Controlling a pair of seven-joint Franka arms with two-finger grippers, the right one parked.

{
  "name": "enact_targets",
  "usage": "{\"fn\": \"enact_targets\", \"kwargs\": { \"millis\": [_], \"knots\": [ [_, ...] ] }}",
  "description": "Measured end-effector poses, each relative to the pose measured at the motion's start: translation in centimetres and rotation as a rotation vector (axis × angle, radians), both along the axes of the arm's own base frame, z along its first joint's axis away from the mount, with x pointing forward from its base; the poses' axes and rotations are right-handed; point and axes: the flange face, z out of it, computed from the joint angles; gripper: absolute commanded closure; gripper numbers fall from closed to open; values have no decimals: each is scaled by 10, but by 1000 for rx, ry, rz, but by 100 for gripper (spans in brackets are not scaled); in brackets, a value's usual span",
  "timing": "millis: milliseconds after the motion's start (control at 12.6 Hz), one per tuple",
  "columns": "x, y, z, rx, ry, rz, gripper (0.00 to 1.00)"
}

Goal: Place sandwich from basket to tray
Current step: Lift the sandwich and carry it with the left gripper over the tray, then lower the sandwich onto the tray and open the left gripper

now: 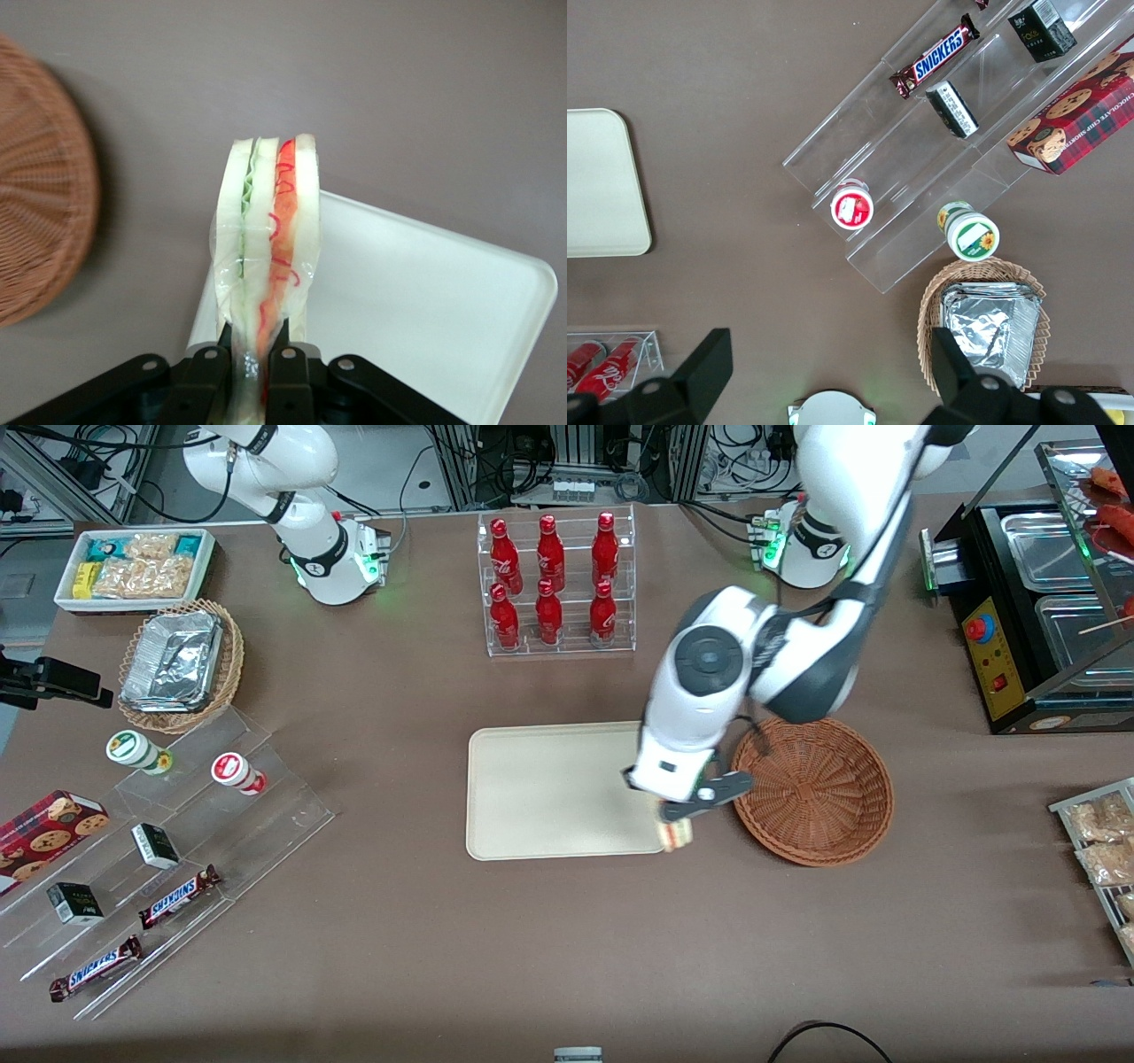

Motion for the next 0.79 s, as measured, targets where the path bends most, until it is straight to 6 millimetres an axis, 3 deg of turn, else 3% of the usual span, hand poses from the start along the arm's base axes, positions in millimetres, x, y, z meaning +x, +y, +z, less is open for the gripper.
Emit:
{"fn": "enact_targets", "kwargs": {
  "millis": [475,791],
  "knots": [
    [-47,-102,-72,-97,-76,-208,100],
    [-62,-119,-94,-88,-60,-276,100]
  ]
}}
